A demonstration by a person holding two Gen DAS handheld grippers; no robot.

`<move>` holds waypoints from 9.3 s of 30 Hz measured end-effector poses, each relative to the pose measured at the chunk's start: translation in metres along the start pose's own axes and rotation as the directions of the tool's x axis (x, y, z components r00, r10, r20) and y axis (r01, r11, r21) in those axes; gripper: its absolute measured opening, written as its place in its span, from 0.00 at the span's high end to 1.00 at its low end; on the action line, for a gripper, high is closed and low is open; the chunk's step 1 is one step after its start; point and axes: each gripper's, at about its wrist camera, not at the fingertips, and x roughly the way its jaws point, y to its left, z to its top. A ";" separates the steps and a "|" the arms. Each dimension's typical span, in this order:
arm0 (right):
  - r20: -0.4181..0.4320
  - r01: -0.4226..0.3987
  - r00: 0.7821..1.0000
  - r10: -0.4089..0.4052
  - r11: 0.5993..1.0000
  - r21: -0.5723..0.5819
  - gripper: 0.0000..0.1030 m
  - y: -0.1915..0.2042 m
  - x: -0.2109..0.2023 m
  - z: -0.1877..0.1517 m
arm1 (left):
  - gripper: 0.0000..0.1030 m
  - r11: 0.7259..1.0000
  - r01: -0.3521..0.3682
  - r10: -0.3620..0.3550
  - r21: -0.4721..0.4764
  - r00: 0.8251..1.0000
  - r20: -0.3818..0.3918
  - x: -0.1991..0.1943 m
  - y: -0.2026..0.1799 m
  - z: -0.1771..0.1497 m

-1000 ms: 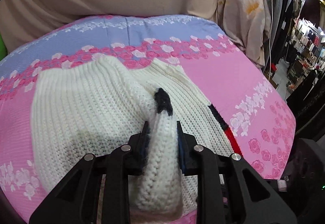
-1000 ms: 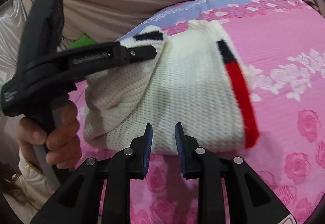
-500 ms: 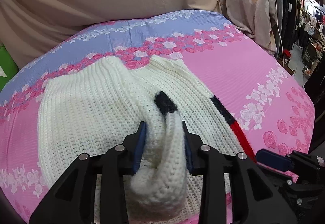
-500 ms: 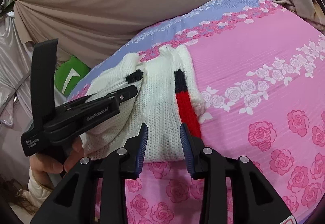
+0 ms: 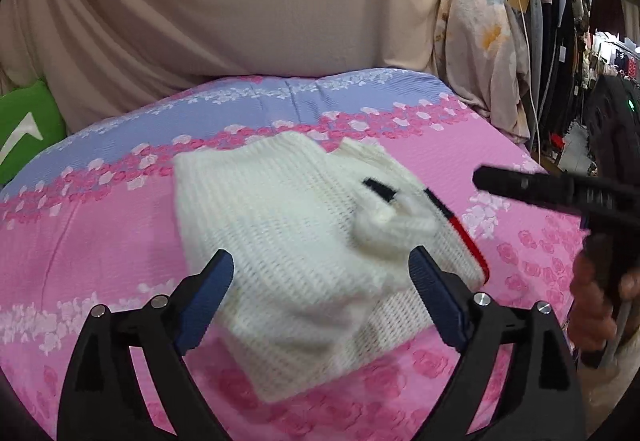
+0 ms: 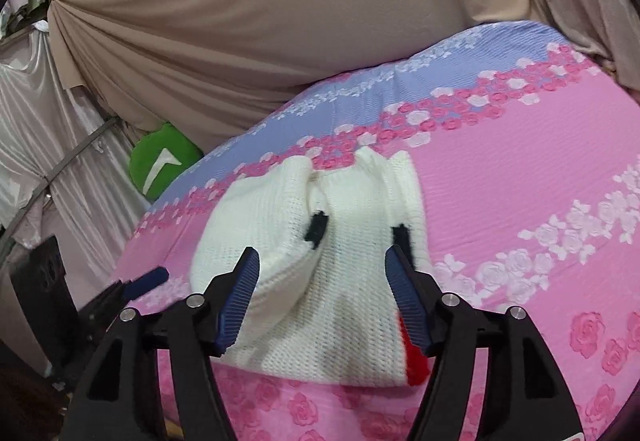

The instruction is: Fold small clothes

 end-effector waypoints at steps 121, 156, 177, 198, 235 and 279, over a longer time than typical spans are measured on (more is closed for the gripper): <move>-0.036 0.208 0.976 -0.217 0.964 -0.167 0.53 -0.032 0.065 0.079 | 0.18 0.988 -0.108 0.085 -0.110 0.977 -0.194 0.104 0.007 0.034; -0.079 0.128 0.988 -0.133 0.989 -0.074 0.83 -0.048 -0.001 -0.021 | 0.12 0.983 -0.126 0.099 -0.130 0.975 -0.200 0.102 0.007 0.035; -0.259 0.021 0.966 0.001 0.997 0.080 0.32 -0.079 0.088 -0.005 | 0.07 0.854 0.159 -0.302 -0.496 0.927 -0.223 0.115 0.068 0.008; -0.221 -0.037 0.974 0.049 0.998 0.058 0.63 -0.069 0.084 0.002 | 0.42 0.927 0.194 -0.277 -0.320 0.931 -0.237 0.115 0.035 0.031; 0.345 -0.128 0.892 0.292 0.896 -0.425 0.64 0.219 -0.010 0.150 | 0.48 0.989 0.142 -0.143 0.040 0.849 0.509 -0.152 0.157 0.188; -0.276 -0.090 0.960 0.052 0.988 -0.125 0.54 0.088 0.305 0.082 | 0.43 0.877 0.127 -0.150 -0.464 0.989 -0.013 0.117 0.325 0.037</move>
